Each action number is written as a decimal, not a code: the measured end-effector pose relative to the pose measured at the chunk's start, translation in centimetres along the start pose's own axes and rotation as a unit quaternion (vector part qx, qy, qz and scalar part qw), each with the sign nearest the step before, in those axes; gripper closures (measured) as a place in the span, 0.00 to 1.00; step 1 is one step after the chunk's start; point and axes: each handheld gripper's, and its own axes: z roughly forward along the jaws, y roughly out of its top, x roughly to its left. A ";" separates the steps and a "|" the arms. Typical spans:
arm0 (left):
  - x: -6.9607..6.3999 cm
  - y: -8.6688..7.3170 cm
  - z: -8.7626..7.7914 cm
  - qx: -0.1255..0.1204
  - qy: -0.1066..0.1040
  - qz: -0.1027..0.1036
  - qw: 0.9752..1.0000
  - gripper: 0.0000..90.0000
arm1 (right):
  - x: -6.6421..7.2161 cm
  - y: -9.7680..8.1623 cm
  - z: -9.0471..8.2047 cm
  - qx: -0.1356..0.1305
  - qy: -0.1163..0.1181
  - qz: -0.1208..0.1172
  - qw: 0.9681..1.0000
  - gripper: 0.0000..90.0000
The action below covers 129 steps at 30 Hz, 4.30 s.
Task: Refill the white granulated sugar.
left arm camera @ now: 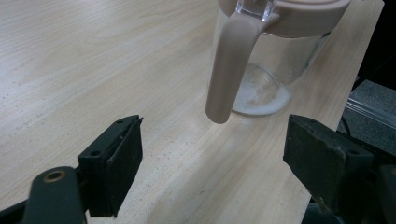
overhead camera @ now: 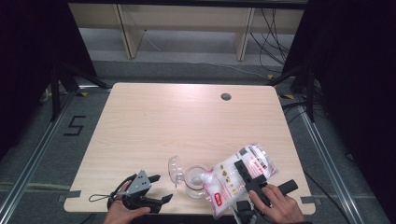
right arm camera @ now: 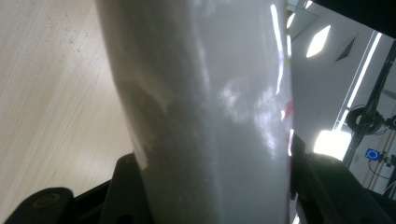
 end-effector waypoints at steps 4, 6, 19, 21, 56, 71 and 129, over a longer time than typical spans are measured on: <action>0.0 0.0 -0.1 0.003 0.004 -0.001 1.000 0.21 | 0.0 0.0 0.0 -0.001 0.002 -0.002 1.000 0.61; 0.0 0.0 0.0 0.001 0.000 0.000 1.000 0.21 | 0.3 -0.1 0.0 0.003 0.002 0.011 1.000 0.61; 0.0 0.0 0.0 0.001 0.002 0.000 1.000 0.21 | 0.0 -0.1 0.0 -0.001 -0.001 -0.002 1.000 0.62; 0.0 0.0 -0.1 0.004 0.004 0.001 1.000 0.22 | 0.0 -0.1 0.0 -0.001 0.000 -0.003 1.000 0.62; -0.1 0.0 0.0 -0.002 0.003 0.000 1.000 0.22 | 0.0 0.0 0.0 -0.007 0.001 0.002 1.000 0.63; -0.1 0.0 0.0 -0.002 0.002 -0.003 1.000 0.22 | -0.1 0.1 -0.2 -0.008 0.000 0.002 1.000 0.63; 0.1 0.1 -0.1 -0.001 0.000 -0.003 1.000 0.22 | 0.3 -0.1 -0.1 -0.019 -0.025 0.027 0.999 0.65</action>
